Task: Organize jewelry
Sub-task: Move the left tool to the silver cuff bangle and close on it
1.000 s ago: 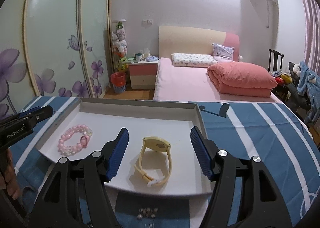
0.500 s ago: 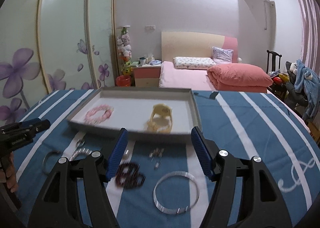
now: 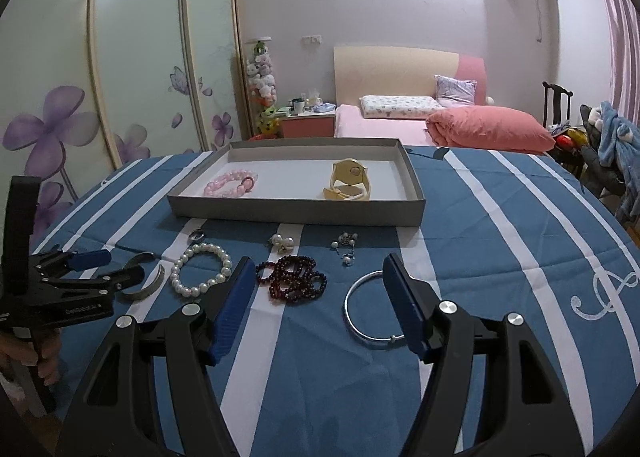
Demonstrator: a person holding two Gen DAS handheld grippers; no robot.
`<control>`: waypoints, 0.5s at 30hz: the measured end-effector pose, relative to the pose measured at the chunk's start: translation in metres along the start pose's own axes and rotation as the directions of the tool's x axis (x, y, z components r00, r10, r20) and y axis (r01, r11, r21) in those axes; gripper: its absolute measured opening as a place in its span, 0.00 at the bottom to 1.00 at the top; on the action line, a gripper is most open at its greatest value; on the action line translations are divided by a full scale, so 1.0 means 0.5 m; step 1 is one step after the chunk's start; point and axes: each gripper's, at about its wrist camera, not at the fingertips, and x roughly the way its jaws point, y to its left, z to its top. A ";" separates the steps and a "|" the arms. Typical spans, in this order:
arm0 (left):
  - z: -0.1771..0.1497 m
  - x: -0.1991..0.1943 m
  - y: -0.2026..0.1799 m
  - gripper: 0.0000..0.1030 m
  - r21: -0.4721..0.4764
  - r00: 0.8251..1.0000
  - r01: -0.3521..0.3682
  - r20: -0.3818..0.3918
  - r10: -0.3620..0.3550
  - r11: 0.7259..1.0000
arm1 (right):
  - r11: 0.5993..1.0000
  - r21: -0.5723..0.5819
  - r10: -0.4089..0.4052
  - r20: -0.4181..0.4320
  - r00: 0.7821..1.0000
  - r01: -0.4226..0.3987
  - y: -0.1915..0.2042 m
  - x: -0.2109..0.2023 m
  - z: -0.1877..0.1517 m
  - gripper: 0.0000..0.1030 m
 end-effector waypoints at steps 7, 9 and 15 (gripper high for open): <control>0.002 0.032 -0.009 0.72 0.028 0.997 0.002 -0.078 0.000 1.000 | 1.000 0.000 0.001 0.003 1.000 -0.001 0.000 -0.006 -0.006 0.65; 0.003 0.041 -0.012 0.72 0.033 0.995 -0.004 -0.097 0.007 0.999 | 1.000 0.001 0.002 -0.001 1.000 -0.002 0.001 -0.006 -0.009 0.65; 0.007 0.044 -0.006 0.68 0.020 0.995 -0.016 -0.098 0.018 1.000 | 1.000 0.003 0.002 -0.005 1.000 -0.002 0.000 -0.005 -0.011 0.65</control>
